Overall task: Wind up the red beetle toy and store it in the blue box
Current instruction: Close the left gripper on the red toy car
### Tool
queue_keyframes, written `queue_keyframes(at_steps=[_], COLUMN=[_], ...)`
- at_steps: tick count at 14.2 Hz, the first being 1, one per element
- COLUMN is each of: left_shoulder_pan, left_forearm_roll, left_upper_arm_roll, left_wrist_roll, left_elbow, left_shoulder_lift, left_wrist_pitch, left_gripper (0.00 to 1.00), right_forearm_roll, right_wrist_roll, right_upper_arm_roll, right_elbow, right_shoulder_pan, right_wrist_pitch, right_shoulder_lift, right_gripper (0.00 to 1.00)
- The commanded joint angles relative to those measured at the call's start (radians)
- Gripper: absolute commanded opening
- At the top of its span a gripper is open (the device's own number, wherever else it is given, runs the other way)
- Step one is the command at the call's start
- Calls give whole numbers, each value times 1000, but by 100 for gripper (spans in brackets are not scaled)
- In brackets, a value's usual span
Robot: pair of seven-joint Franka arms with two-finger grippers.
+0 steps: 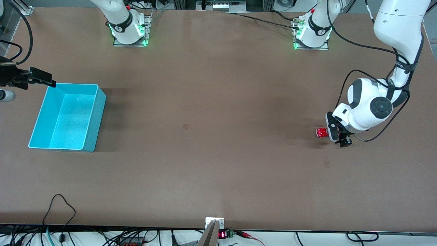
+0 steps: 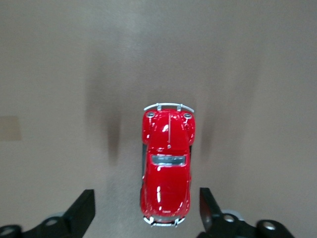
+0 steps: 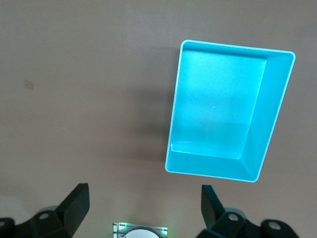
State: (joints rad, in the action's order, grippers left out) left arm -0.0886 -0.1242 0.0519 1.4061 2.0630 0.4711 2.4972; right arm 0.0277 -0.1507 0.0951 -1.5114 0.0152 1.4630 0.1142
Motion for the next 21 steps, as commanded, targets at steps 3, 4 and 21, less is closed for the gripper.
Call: queue_keyframes(at_steps=[3,4,21], left_shoulder_pan=[-2,1,-105], left_forearm_roll=[-22,-22,-20], left_upper_arm_roll=[6,9,10], left_wrist_roll=[20,20,115], left_elbow=[-15,-6,-29], left_shoulder_lift=[15,15,60], left_wrist_pitch=[-3,-3,-28], left_gripper=[71,66,7], right_forearm_roll=[17,17,-9], right_wrist_roll=[11,11,5], right_upper_arm_roll=[-2,-2,-3], right_elbow=[3,3,2], right_shoulder_pan=[-4,-4,14], right_wrist_pitch=[-4,-4,17], right_shoulder_lift=[2,2,2], right_gripper=[100,100,100])
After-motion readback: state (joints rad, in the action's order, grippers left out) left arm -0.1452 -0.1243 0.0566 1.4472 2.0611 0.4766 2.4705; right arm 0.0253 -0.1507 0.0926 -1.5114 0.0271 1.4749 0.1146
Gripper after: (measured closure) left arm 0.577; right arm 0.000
